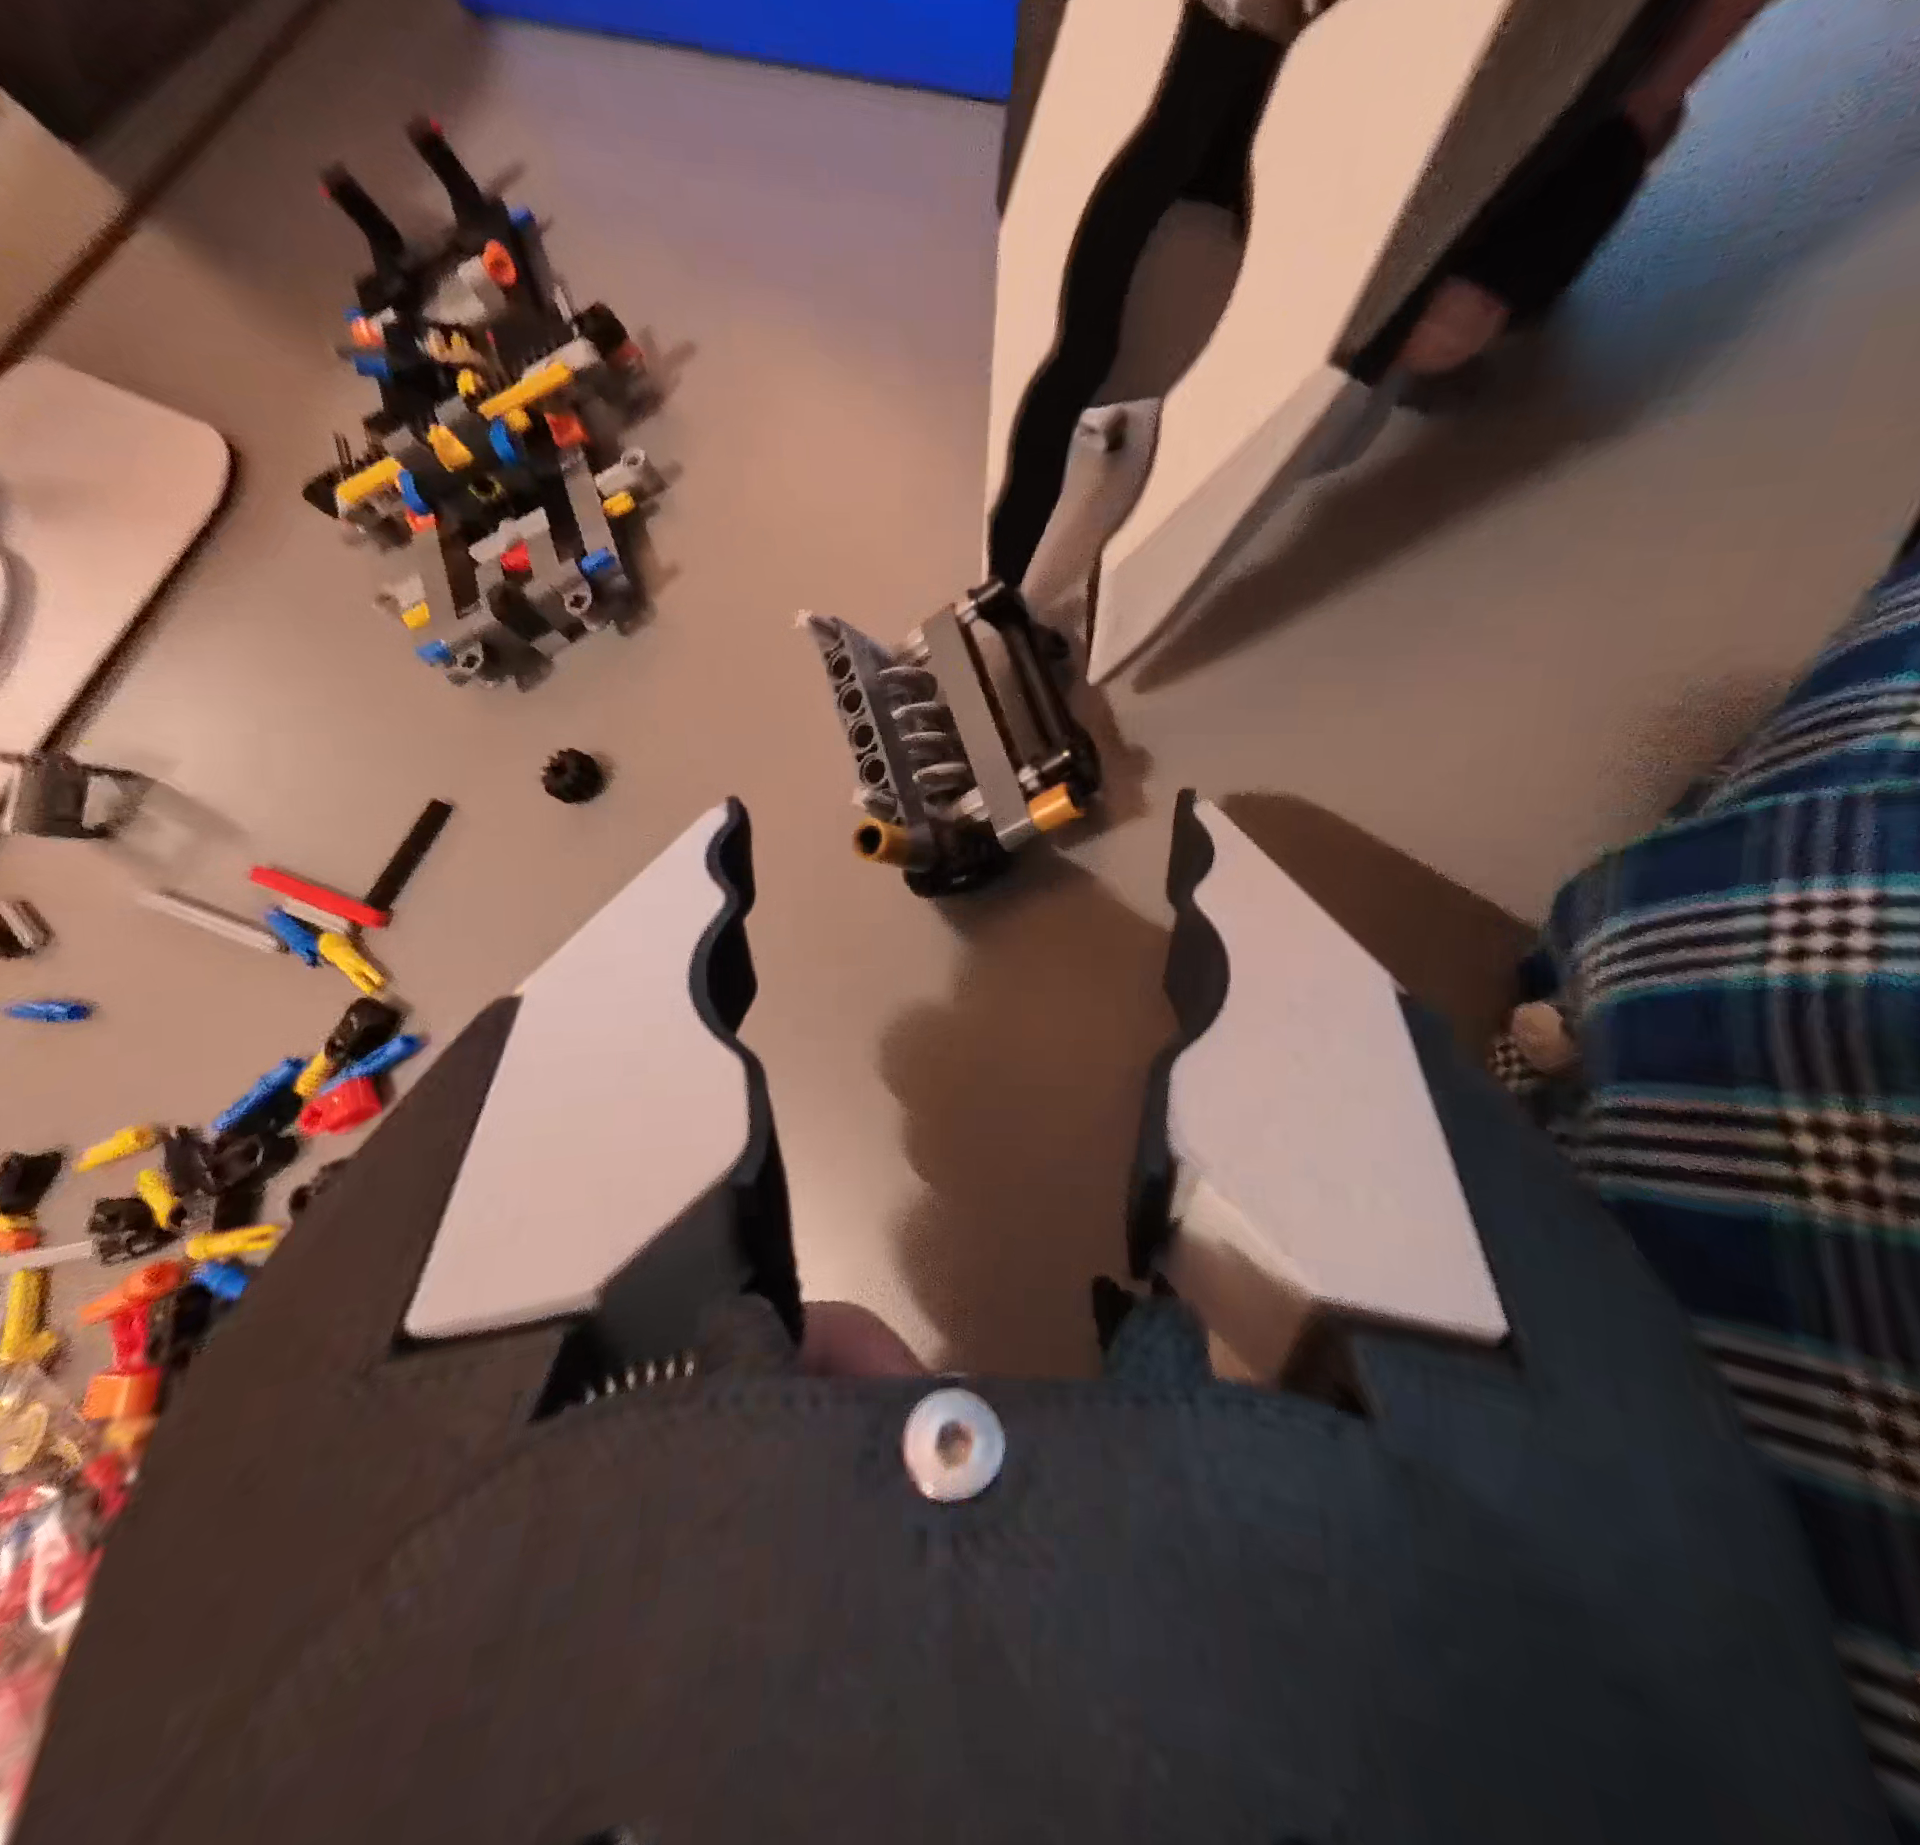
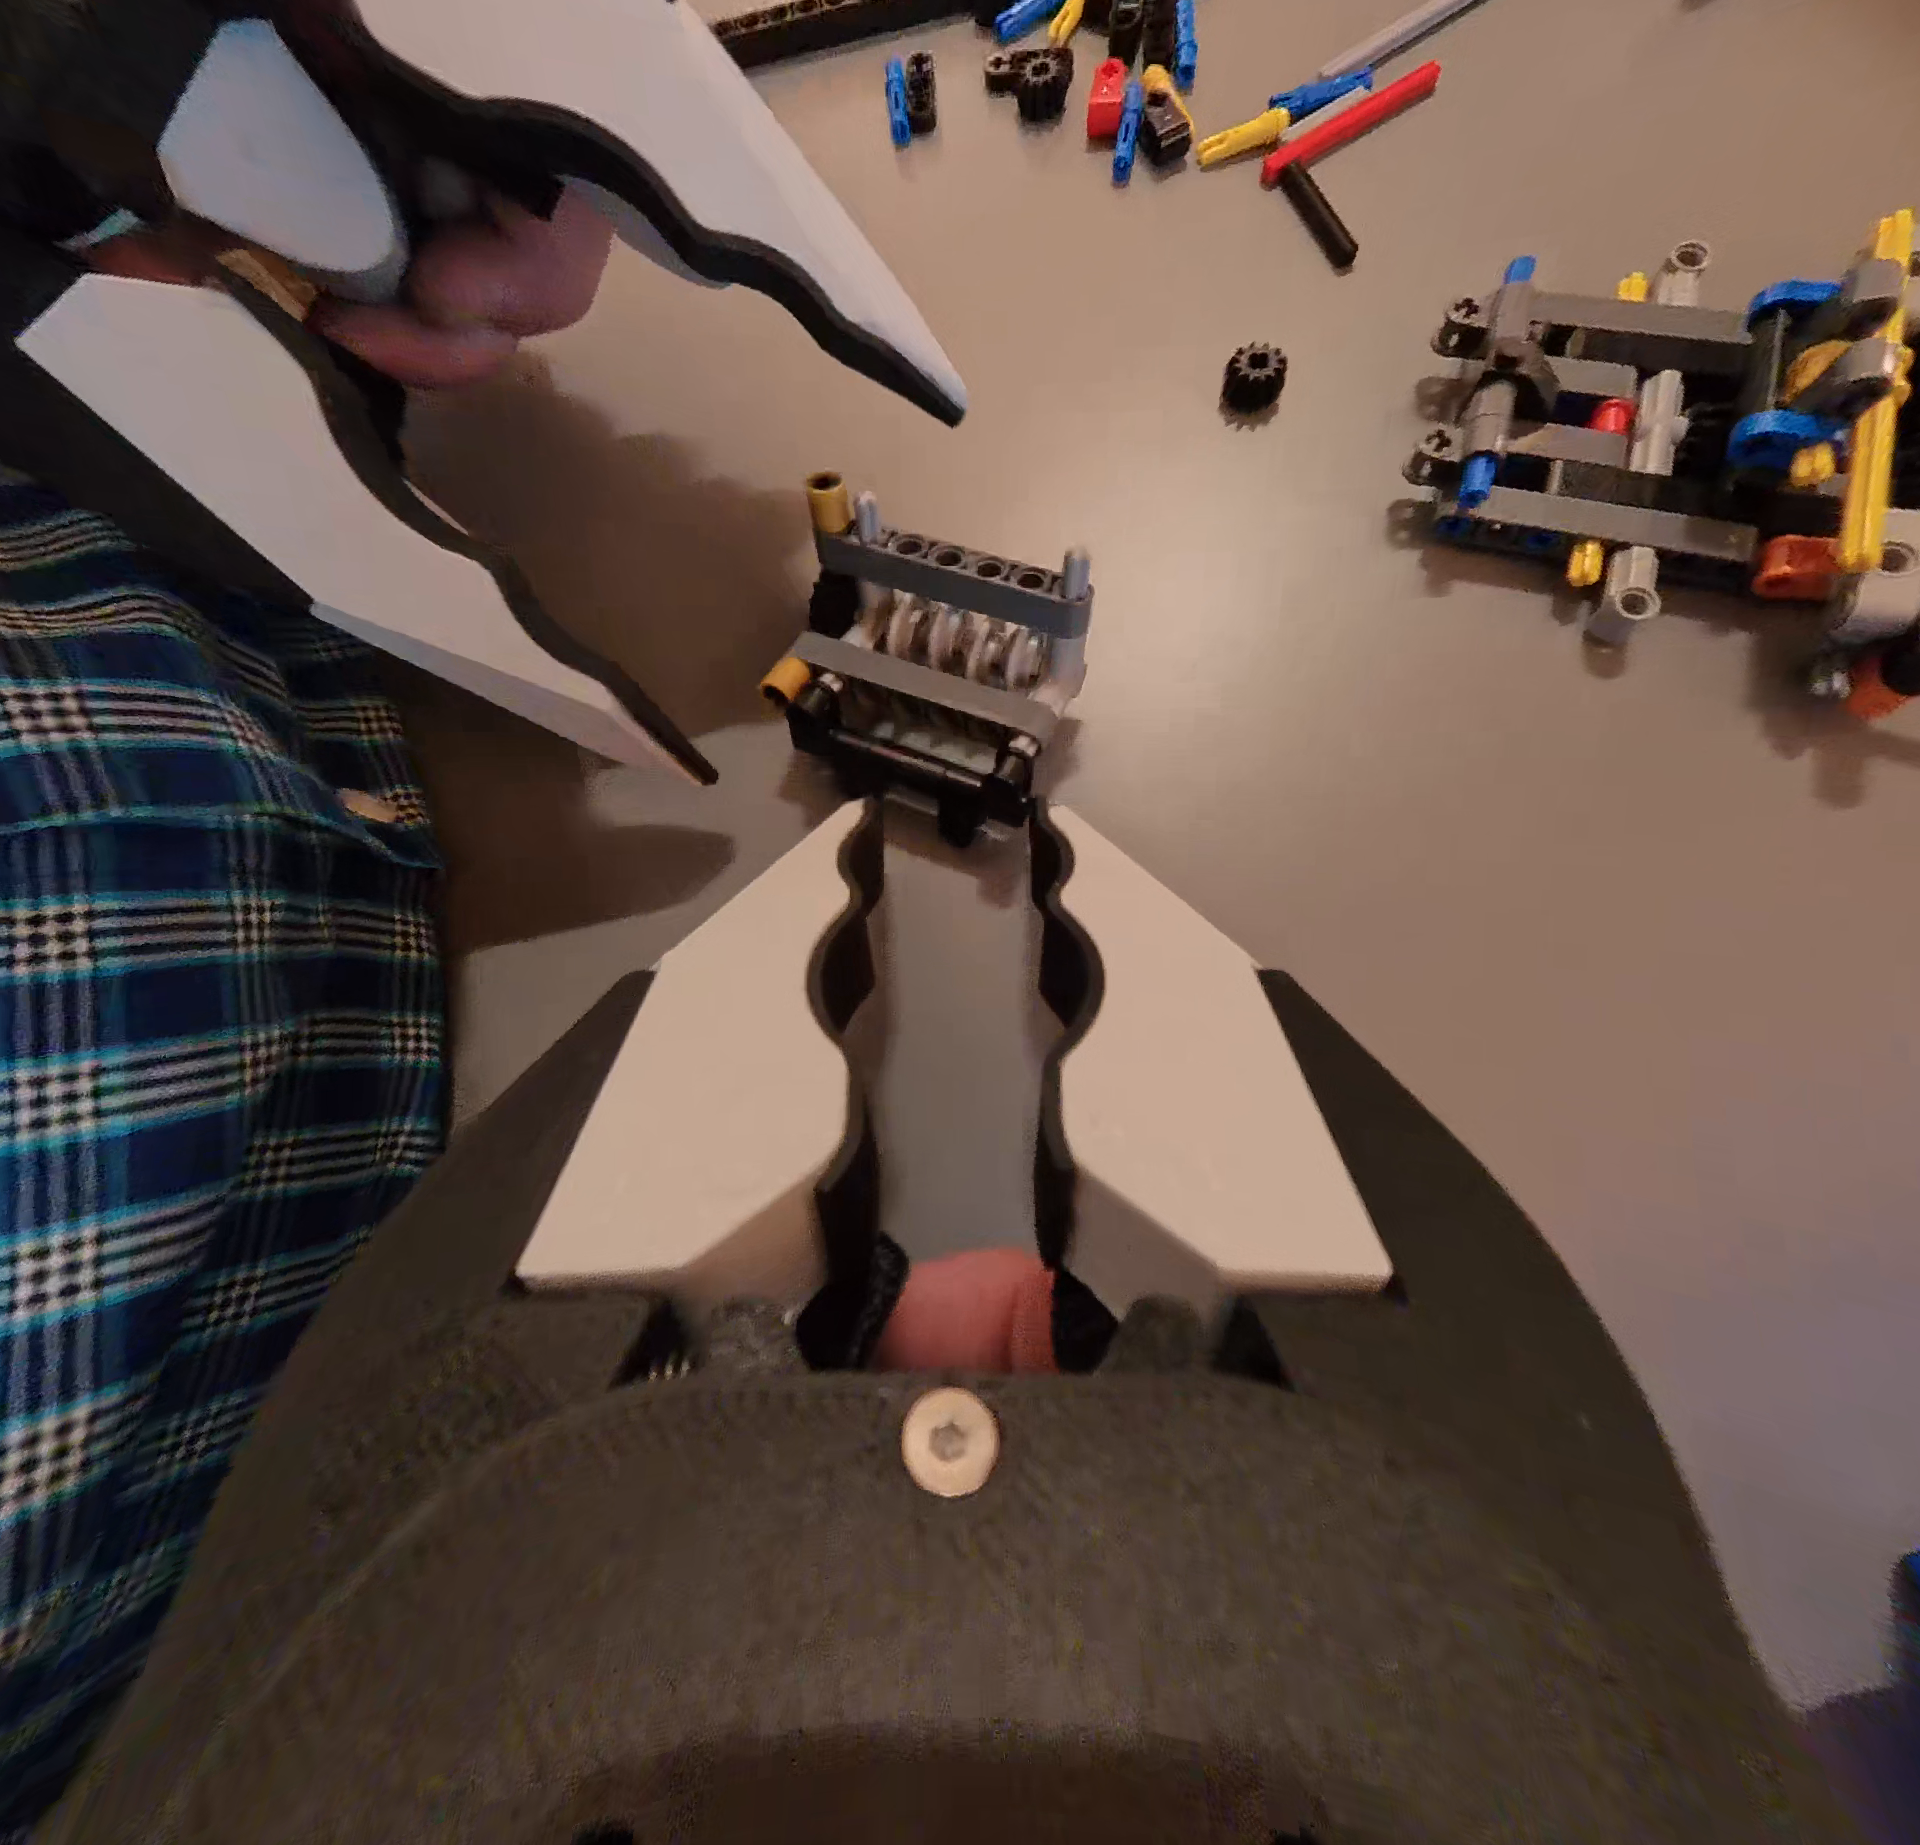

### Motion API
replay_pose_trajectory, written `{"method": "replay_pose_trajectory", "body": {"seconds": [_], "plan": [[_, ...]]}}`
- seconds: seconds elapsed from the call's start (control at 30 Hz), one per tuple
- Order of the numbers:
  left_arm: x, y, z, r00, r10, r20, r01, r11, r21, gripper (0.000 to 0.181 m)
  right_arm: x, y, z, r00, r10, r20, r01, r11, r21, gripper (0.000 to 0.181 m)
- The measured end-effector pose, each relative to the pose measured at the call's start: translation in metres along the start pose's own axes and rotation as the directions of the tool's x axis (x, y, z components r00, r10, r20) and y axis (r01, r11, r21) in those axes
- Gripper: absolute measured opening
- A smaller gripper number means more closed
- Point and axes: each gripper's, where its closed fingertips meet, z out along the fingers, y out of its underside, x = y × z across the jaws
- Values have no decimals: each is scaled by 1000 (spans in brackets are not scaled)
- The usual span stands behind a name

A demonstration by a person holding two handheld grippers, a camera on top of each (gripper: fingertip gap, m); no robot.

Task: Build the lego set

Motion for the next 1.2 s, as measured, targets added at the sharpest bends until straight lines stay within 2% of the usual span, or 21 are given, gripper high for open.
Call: {"method": "replay_pose_trajectory", "body": {"seconds": [0.03,0.17,0.3,0.43,0.6,0.73,0.87,0.93,1.07,1.13,1.2], "plan": [[0,1,1,1000,-19,-7,19,1000,-10,77,-4,-1,2,1000,-1,10,1,1000,1,26],[1,11,2,998,-44,-45,42,998,-50,65,-19,-4,4,998,-26,57,26,1000,16,34],[-2,13,-1,994,-64,-87,61,997,-37,53,-9,-12,-4,994,-93,64,89,994,67,43],[-4,15,-1,992,-42,-121,38,999,-36,48,-4,-10,0,968,-222,115,220,975,35,51],[-5,14,1,988,-19,-152,16,1000,-22,47,0,-16,7,929,-311,199,313,950,24,61],[-6,15,0,977,17,-212,-21,1000,-18,47,1,-15,11,901,-349,256,356,934,21,59],[-8,15,-2,961,61,-270,-60,998,9,47,-2,-15,14,883,-365,294,374,927,27,46],[-10,16,-1,957,46,-287,-46,999,7,50,-2,-15,14,887,-350,301,357,933,33,36],[-9,15,0,952,10,-305,-7,1000,11,51,-3,-14,13,889,-338,309,343,938,40,35],[-7,15,2,951,-27,-309,27,1000,-2,60,-5,-13,12,887,-333,320,340,940,35,34],[-4,15,3,950,-42,-309,44,999,-2,60,-5,-14,13,890,-327,317,334,942,33,34]]}}
